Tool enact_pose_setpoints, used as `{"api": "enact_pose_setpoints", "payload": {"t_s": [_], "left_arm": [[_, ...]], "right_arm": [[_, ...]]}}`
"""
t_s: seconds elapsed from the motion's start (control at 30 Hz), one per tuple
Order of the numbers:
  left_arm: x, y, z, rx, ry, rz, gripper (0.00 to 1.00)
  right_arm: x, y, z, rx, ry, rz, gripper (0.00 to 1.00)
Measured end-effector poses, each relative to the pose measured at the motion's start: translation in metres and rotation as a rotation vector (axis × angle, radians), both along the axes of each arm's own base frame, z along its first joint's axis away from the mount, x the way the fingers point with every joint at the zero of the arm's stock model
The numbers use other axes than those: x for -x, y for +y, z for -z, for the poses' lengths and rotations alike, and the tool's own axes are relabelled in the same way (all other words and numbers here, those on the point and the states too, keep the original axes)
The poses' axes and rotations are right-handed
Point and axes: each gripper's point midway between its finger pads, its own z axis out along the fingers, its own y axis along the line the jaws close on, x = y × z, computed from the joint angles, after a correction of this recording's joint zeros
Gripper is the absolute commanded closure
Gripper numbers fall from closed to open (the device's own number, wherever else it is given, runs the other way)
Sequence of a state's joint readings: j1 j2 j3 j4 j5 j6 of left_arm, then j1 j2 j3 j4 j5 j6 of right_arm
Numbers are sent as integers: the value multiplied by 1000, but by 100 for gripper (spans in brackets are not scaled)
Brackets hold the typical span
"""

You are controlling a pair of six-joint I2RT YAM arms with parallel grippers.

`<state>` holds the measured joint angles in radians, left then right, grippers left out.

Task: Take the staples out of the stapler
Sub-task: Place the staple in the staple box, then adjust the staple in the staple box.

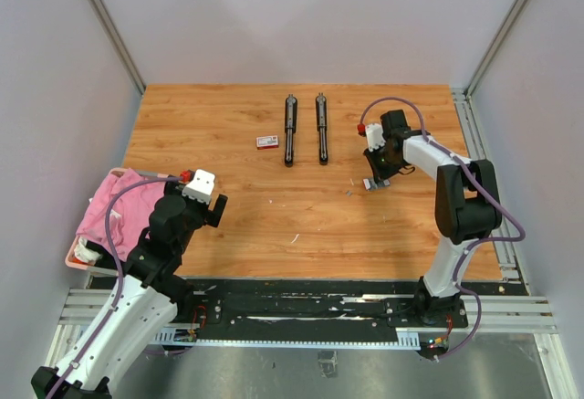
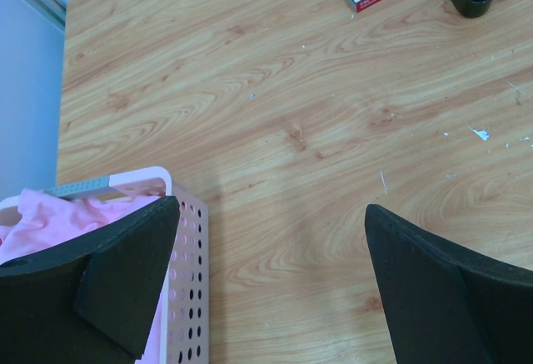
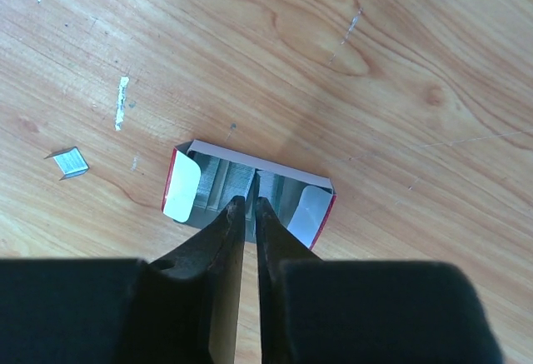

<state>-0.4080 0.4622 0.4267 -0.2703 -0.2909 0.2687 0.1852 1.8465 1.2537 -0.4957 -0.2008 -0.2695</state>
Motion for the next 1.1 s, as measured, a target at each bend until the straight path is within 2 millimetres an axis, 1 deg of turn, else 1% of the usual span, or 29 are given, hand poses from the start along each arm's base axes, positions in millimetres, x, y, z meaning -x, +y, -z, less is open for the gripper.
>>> {"api": "enact_pose_setpoints", "payload": {"t_s": [0.17,0.5,0.57,0.7,1.1], "left_arm": [[0,0,0,0,0,0,2],[0,0,0,0,0,0,2],[0,0,0,0,1,0,2],[0,0,1,-1,4,0,2],[0,0,1,-1,4,0,2]], "right_arm": [[1,-1,5,6,12,1,90],[0,-3,5,24,7,6,91],[0,-4,5,26,6,7,91],[-1,-4,5,25,5,8,86],[-1,-2,5,14,6,11,82]]}}
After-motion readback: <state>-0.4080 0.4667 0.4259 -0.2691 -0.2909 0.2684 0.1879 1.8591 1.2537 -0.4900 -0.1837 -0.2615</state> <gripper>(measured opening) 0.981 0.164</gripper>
